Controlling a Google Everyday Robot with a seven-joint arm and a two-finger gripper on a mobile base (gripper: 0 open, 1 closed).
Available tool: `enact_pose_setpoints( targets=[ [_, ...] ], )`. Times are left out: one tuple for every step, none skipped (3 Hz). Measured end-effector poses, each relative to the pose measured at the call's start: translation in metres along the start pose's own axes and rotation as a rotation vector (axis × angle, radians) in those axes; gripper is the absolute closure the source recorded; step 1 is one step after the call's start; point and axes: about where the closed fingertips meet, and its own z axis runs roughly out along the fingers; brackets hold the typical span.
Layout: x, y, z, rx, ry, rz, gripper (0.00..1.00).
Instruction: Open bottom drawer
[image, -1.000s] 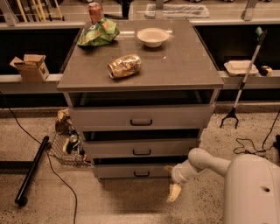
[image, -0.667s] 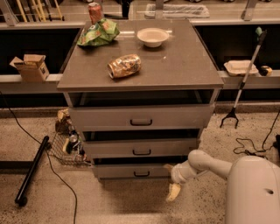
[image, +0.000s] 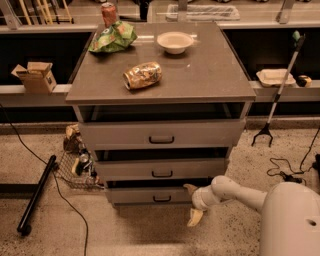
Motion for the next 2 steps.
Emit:
enact_pose_setpoints(
  targets=[
    [-0.001, -0.011, 0.015, 0.024, 0.023, -0.06, 0.0],
    [0.0, -0.021, 0.029, 0.034, 0.044, -0.095, 0.0]
  ],
)
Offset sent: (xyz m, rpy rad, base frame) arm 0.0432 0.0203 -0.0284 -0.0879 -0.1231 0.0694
